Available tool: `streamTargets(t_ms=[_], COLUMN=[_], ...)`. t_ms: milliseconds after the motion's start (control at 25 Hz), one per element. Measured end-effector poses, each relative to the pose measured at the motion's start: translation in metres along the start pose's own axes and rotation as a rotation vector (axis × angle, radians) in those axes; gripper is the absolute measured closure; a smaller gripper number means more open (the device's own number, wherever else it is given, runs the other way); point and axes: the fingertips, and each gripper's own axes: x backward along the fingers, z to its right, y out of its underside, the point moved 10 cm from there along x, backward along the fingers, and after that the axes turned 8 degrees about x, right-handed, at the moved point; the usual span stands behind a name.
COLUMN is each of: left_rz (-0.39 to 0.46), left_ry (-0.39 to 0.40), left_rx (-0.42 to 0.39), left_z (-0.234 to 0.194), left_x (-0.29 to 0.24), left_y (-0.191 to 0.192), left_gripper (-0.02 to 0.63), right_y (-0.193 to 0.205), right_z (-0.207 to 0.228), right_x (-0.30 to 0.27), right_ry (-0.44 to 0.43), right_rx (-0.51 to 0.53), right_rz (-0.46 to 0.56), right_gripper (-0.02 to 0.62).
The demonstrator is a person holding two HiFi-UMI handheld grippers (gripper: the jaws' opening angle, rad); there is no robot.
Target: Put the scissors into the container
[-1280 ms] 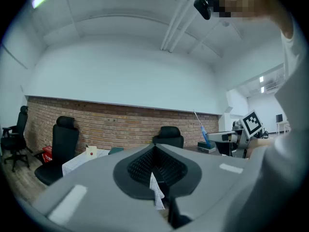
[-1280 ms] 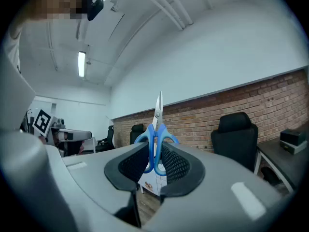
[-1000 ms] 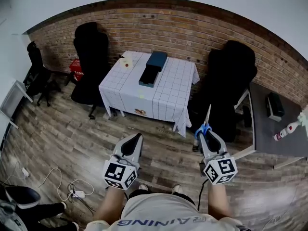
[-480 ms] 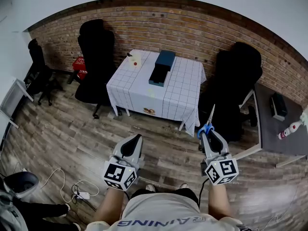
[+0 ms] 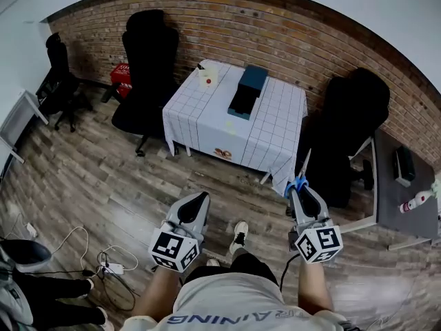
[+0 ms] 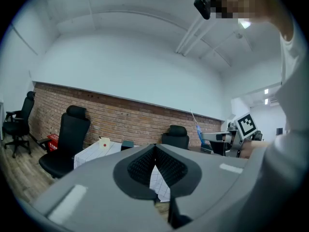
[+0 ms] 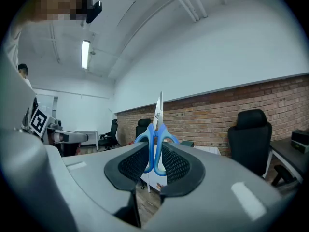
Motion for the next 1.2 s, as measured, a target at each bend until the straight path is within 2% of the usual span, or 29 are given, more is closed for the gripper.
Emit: streamTargets(t_ms=[120,280,400,520,840,1200], left_rz=[-0.004,-0.001,0.005,0.005,-0.013,-0.040], left_ry=[-0.042,-0.111,-0.145,-0.143,-0.155,-0.131], left_rx=[-0.003,0.001,-0.002,-0.004,-0.041,-0.053], left_z=[-0.016,-0.043,-0.061,-0.071,-0.088,-0.095], left_x=[-0.014,-0.012,-0.029,-0.050,-0.133,-0.248], left_y=[-0.017,-0.015,-0.021,-0.018,-0.037,-0.045], left_gripper=[0.604,0.604,0.604,0.604,0.604,0.604], right_y=[-0.009,-0.002,-0.003,0.008,0.008,0.022], right_z=[0.007,0.001,0.009,0.020,0.079,0.172], right_x=[-0.041,-0.077,-0.109,-0.132,-0.203,-0.262], right_ry=[-0.051,-0.092,-0.121,-0.125,-0.147,-0.114], right_rx=[-0.008,-0.014,-0.014,-0.025,-0.050,-0.096], right_rz=[-0.014,-0.002,0.004,0.006,-0.001,-0.005], right_gripper=[0.494,0.494,0.494,0.494,0.494,0.493])
